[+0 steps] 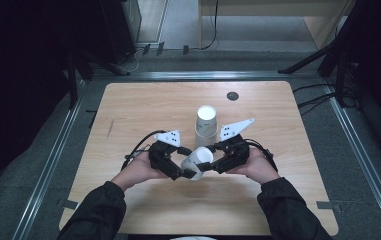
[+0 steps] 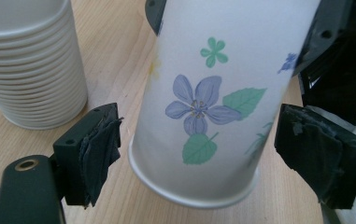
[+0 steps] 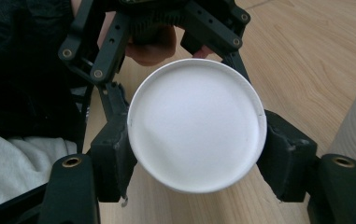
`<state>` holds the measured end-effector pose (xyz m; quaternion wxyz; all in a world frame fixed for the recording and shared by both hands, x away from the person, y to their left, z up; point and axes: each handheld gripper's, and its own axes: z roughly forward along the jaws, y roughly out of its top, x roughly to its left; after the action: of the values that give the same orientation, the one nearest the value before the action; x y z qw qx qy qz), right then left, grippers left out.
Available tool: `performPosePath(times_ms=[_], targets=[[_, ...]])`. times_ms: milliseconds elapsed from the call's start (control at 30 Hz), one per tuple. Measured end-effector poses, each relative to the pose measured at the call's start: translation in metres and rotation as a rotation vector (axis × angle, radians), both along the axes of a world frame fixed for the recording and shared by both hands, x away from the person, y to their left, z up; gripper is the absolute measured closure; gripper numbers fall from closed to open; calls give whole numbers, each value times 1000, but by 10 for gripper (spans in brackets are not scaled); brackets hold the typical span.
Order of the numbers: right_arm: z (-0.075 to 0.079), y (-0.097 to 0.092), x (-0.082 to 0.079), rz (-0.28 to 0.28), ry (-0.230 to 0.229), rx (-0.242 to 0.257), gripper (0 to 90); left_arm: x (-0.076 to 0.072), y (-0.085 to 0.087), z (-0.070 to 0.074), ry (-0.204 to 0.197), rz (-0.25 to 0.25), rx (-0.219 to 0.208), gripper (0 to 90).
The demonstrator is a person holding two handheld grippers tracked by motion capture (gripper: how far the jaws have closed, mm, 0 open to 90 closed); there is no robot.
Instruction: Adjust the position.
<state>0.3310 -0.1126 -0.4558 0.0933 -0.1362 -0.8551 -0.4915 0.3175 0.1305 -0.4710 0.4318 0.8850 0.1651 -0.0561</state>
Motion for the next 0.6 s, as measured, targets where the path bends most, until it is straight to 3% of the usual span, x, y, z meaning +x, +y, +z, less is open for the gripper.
performPosePath(times_ms=[233, 300, 600], targets=[[3, 4, -1, 8, 9, 9, 350, -1, -5, -1, -14, -15, 4, 167], [2, 4, -1, 9, 15, 9, 350, -2, -4, -1, -17, -23, -6, 231], [3, 4, 0, 7, 30, 7, 348, -3, -3, 0, -38, -34, -2, 270]])
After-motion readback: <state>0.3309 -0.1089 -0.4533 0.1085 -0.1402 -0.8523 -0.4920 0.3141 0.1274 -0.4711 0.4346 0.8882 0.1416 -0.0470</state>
